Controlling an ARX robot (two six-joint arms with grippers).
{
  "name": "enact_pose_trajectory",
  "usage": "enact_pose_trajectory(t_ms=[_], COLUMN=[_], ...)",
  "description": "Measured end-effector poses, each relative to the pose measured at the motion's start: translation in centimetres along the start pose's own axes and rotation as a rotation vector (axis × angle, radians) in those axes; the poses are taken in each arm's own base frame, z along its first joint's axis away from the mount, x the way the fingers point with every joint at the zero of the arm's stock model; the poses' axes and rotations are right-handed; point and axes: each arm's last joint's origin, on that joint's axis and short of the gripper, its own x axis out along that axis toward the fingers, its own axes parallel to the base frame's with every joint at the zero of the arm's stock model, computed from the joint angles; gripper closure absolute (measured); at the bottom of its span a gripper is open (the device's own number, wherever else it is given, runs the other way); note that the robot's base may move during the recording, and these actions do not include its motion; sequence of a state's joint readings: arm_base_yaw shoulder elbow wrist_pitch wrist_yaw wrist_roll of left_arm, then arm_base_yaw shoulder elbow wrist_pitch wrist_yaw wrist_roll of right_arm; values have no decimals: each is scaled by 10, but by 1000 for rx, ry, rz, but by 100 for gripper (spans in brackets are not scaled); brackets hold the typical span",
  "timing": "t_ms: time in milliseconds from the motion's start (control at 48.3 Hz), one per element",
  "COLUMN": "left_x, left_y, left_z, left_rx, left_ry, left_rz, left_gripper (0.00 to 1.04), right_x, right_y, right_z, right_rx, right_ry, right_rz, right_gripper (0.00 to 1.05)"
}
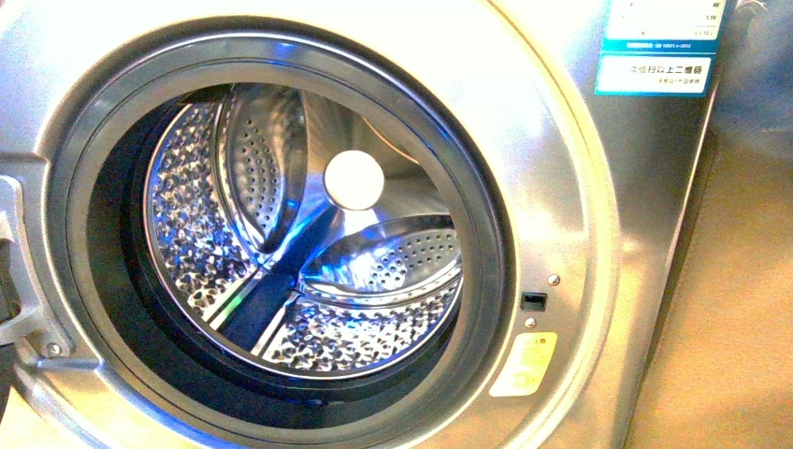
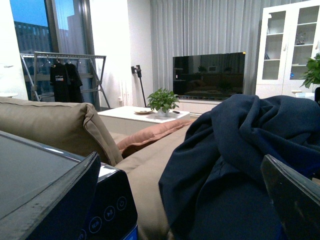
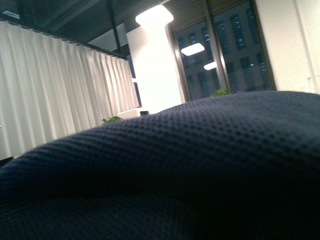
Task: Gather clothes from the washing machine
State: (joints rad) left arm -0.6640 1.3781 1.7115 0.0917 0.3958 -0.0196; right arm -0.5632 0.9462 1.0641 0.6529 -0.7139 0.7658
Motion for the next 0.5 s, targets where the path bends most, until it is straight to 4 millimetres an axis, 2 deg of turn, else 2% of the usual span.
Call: enact_pose_trajectory(t_ms=[124,310,497], left_x=[0,0,0], left_y=[0,0,0], left_z=[0,0,0], left_rx=[0,0,0], left_ry=[0,0,0], left_rz=[0,0,0], left_gripper=[7,7,7], right_x=[-13,-30,-51], right_y=[-19,-40,-66], right_z=[15,23,14], right_rx=[-38,-61,-45], right_ry=[1,32,122], right_rz=[-79,-173,-298], right_gripper=[99,99,99])
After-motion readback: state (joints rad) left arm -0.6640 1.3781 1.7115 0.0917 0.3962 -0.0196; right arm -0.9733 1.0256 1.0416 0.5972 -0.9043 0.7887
